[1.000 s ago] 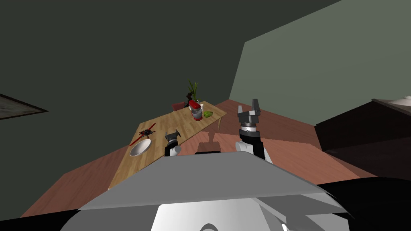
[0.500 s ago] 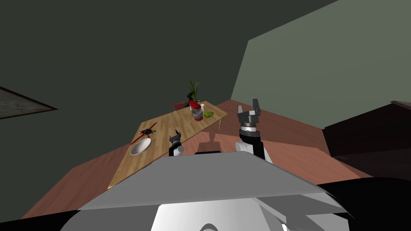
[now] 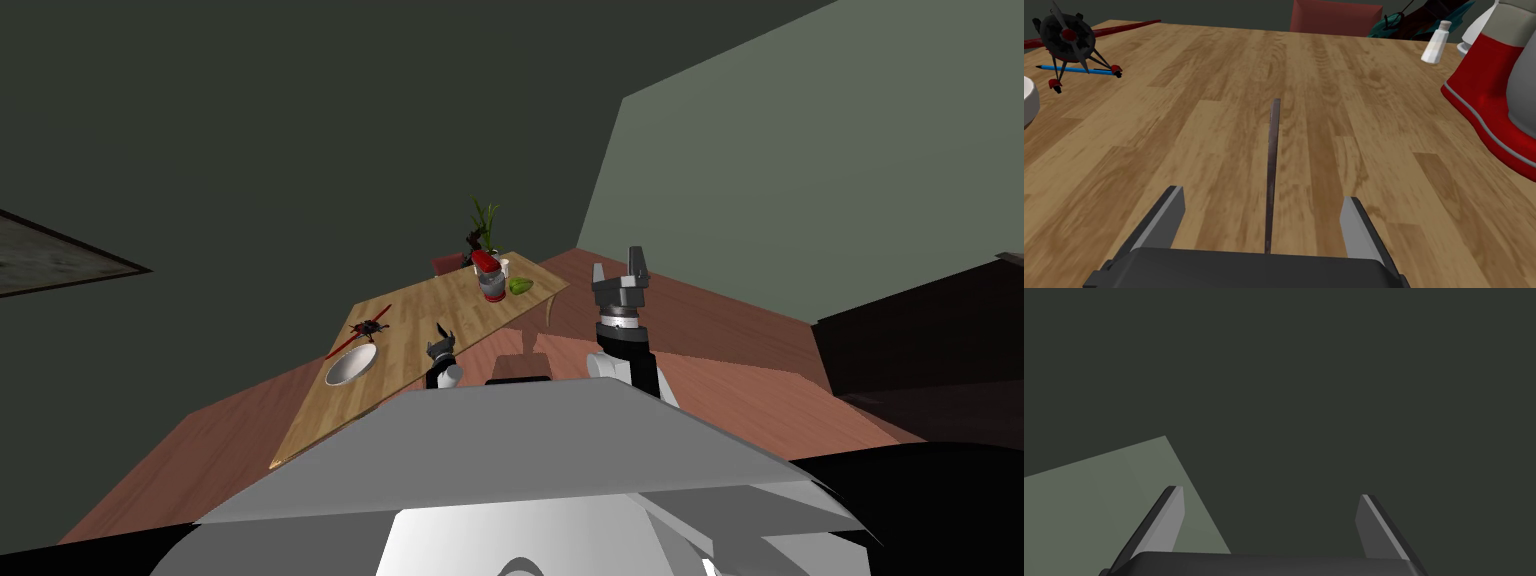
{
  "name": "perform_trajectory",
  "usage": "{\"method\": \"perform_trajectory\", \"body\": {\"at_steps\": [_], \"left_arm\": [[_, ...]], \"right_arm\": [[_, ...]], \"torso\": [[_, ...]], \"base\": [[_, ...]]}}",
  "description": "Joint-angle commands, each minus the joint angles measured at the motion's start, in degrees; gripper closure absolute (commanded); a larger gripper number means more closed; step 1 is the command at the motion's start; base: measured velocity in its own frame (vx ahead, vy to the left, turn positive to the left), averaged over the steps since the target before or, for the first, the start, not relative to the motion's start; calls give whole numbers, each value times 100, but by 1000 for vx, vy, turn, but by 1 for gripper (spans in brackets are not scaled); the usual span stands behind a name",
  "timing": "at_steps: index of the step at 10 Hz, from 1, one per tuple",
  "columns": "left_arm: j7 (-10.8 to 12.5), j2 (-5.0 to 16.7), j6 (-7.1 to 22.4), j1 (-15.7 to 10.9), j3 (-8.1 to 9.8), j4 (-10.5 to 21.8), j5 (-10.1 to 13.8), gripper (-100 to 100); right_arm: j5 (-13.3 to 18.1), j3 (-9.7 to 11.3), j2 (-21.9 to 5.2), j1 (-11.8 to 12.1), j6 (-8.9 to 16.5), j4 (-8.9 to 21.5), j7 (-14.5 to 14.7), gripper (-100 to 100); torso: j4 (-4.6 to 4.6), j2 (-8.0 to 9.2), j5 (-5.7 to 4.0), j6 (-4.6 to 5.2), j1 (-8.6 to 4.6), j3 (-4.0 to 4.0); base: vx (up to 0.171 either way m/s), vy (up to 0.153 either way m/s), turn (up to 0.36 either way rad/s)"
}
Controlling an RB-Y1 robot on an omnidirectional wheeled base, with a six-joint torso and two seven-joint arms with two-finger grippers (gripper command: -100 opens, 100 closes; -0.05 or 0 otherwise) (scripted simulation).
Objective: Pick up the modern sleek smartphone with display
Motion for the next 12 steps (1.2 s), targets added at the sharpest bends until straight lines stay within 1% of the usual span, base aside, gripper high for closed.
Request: {"method": "perform_trajectory", "body": {"at_steps": [1,5,6,7,12], "left_arm": [[0,0,0,0,0,0,0,100],[0,0,0,0,0,0,0,100],[0,0,0,0,0,0,0,0],[-5,183,10,-7,-4,-6,-1,-100],[-45,738,86,-57,-23,-50,-1,-100]], "right_arm": [[0,0,0,0,0,0,0,0],[0,0,0,0,0,0,0,0],[0,0,0,0,0,0,0,0],[0,0,0,0,0,0,0,0],[0,0,0,0,0,0,0,0]], "torso": [[0,0,0,0,0,0],[0,1,0,0,1,0],[0,1,0,0,1,0],[0,1,0,0,1,0],[0,1,-2,0,-8,1]], "base": [[0,0,0],[0,0,0],[0,0,0],[1,-11,-8],[3,-26,-6]]}}
